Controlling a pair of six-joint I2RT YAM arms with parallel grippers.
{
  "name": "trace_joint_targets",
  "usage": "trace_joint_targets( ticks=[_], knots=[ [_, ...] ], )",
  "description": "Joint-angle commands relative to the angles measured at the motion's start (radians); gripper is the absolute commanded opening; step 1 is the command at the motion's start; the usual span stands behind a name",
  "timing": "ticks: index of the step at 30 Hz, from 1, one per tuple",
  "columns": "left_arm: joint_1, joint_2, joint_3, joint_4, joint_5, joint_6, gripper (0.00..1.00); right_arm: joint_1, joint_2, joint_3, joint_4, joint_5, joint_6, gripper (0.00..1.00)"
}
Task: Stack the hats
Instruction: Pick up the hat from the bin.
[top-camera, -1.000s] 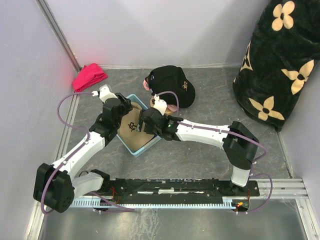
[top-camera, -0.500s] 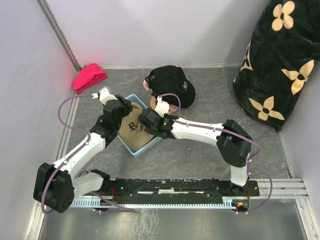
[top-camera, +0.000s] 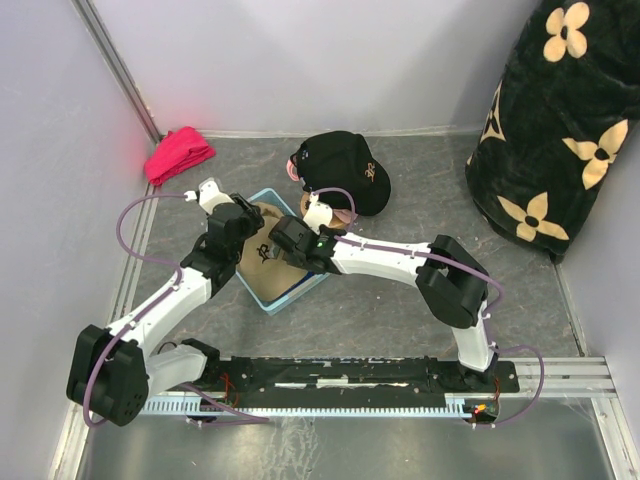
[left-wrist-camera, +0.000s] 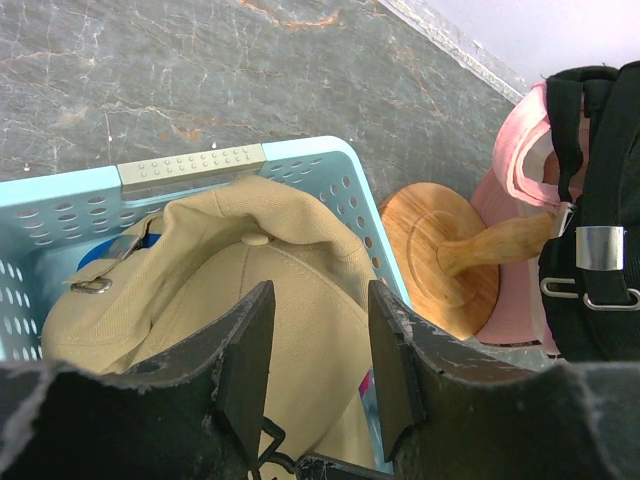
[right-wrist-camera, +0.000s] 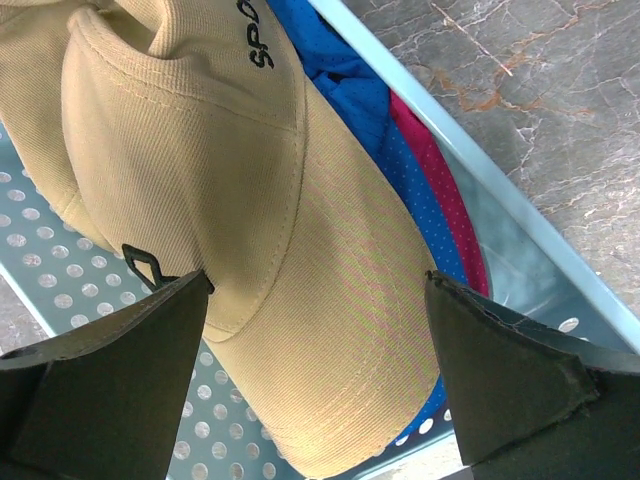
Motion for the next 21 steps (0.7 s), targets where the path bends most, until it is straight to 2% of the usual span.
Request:
trace_joint_targets(
  ticks=[1, 11, 16, 21],
  knots=[
    [-0.007, -0.017, -0.006, 0.045, -0.029, -0.027, 0.49, 0.005, 0.017, -0.035, -0.024, -0.028, 0.037, 0.97],
    [-0.007, 0.011, -0.015, 0.049, -0.019, -0.027, 0.49, 0.011, 0.054, -0.035, 0.000, -0.052, 0.032, 0.98],
    [-0.006, 0.008, -0.011, 0.045, -0.024, -0.023, 0.49, 0.011, 0.102, 0.020, -0.055, -0.058, 0.002, 1.00],
    [-0.007, 0.028, -0.009, 0.045, -0.011, -0.026, 0.48, 0.010, 0.096, -0.008, 0.008, -0.086, -0.017, 0.99]
  ],
)
